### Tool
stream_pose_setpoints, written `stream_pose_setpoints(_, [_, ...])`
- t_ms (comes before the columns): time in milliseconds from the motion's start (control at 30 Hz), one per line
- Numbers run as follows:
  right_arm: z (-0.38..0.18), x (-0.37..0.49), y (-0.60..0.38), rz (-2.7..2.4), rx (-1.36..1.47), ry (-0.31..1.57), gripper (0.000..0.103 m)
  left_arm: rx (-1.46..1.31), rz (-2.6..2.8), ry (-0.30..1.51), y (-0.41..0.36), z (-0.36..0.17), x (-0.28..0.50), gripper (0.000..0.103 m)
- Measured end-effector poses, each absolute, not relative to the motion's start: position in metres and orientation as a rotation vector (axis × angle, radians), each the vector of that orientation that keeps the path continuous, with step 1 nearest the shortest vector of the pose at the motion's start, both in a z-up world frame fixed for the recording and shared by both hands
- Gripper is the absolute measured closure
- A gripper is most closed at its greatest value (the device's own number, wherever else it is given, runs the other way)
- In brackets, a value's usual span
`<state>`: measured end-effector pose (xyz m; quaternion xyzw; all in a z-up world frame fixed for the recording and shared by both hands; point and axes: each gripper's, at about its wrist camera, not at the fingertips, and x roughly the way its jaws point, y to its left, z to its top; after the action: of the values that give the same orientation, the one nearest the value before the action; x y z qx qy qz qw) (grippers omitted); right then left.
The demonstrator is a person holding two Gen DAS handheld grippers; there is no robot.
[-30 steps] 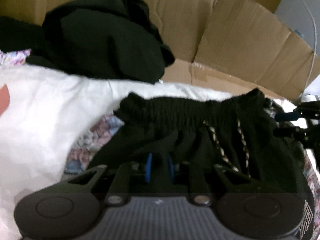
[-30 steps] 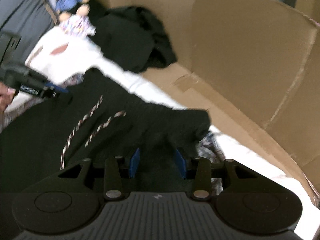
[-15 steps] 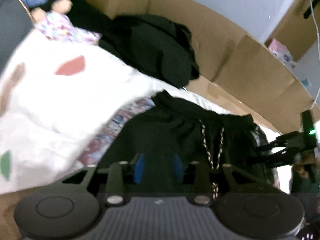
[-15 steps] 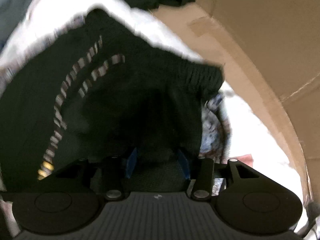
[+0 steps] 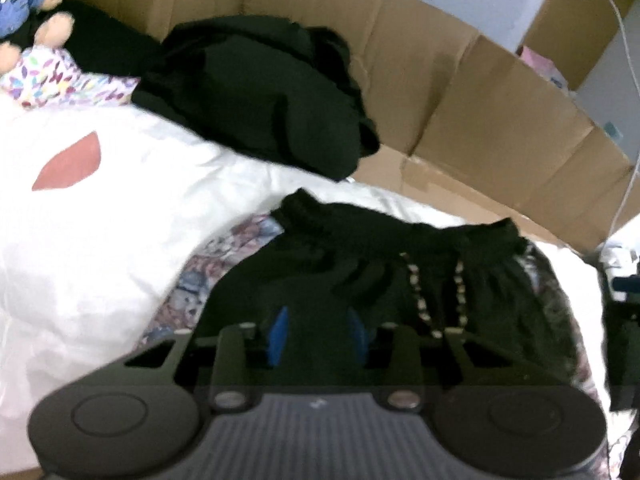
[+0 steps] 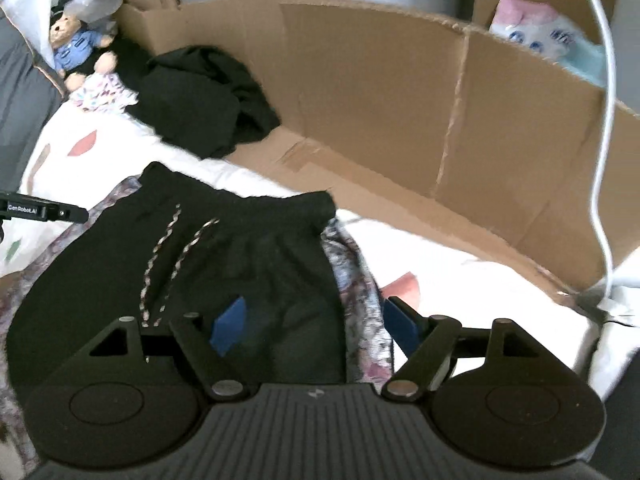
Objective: Fold clothes
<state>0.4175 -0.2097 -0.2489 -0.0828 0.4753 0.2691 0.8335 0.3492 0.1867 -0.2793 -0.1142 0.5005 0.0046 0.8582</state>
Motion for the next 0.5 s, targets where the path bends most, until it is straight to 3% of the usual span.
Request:
stream_pose_setpoints(133, [-0.255, 0.413, -0.202, 0.588, -0.176, 0.960, 0.030, -0.243, 0.030, 1.041, 0.196, -0.293, 0.337, 0.076])
stream_pose_setpoints(367, [-0.294, 0.400, -0.181, 0.669, -0.189, 0.991, 0.031, -0.209, 0.003, 1.034, 0.195, -0.324, 0.336, 0.096])
stream_pose_setpoints(500, [-0.309, 0.393, -0.178, 0.683, -0.195, 0.998, 0.034, -0.184, 0.030, 1.037, 0.187, -0.345, 0.332, 0.098])
